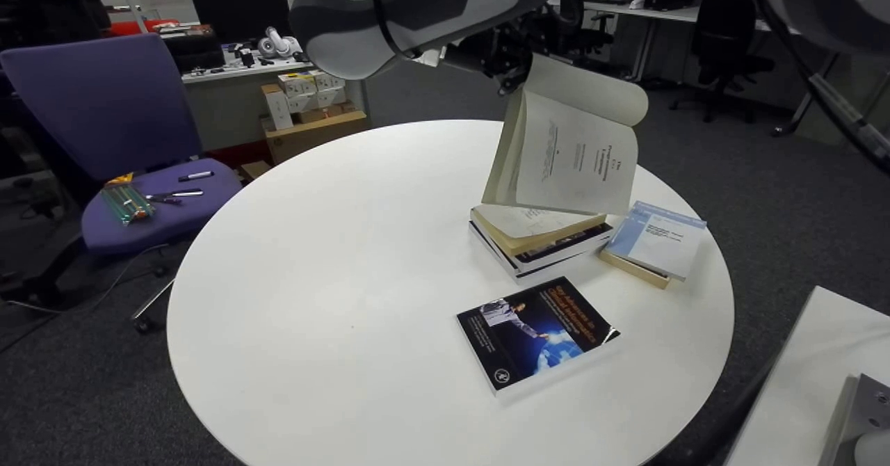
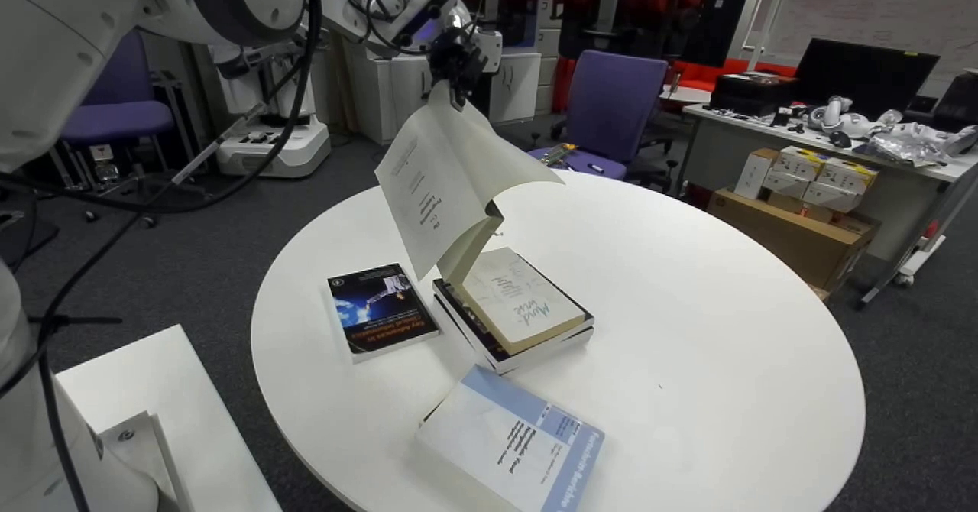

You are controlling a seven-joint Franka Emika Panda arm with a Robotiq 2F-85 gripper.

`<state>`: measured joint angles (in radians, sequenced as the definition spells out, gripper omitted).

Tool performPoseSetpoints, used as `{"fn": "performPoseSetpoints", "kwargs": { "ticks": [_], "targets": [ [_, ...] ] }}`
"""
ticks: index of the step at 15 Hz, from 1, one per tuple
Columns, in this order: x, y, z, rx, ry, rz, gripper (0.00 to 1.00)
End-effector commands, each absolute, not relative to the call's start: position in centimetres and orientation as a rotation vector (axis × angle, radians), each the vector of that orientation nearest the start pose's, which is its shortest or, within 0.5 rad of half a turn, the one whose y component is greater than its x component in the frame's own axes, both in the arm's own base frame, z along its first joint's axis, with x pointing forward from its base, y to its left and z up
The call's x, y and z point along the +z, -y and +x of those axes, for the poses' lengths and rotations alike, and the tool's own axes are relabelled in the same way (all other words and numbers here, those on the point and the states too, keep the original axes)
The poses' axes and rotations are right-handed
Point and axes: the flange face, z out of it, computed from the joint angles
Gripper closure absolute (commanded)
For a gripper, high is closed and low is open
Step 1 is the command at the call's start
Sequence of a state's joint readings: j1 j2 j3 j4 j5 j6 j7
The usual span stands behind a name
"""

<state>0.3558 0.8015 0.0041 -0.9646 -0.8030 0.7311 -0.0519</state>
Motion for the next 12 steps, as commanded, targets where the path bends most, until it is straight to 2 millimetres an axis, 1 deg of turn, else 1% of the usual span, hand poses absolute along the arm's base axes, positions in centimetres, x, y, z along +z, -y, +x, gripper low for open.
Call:
{"fn": "performPoseSetpoints", "kwargs": {
  "ticks": [1,7,10,12],
  "targets": [
    [43.9,-11.5,62.1,-1.054,-0.093,1.987,1.0],
    [41.8,-9.1,62.5,-1.107,-0.069,1.974,1.0],
    [40.2,-8.0,62.5,-1.146,-0.075,1.965,1.0],
    [38.7,-7.6,62.4,-1.173,-0.091,1.96,1.0]
  ]
}}
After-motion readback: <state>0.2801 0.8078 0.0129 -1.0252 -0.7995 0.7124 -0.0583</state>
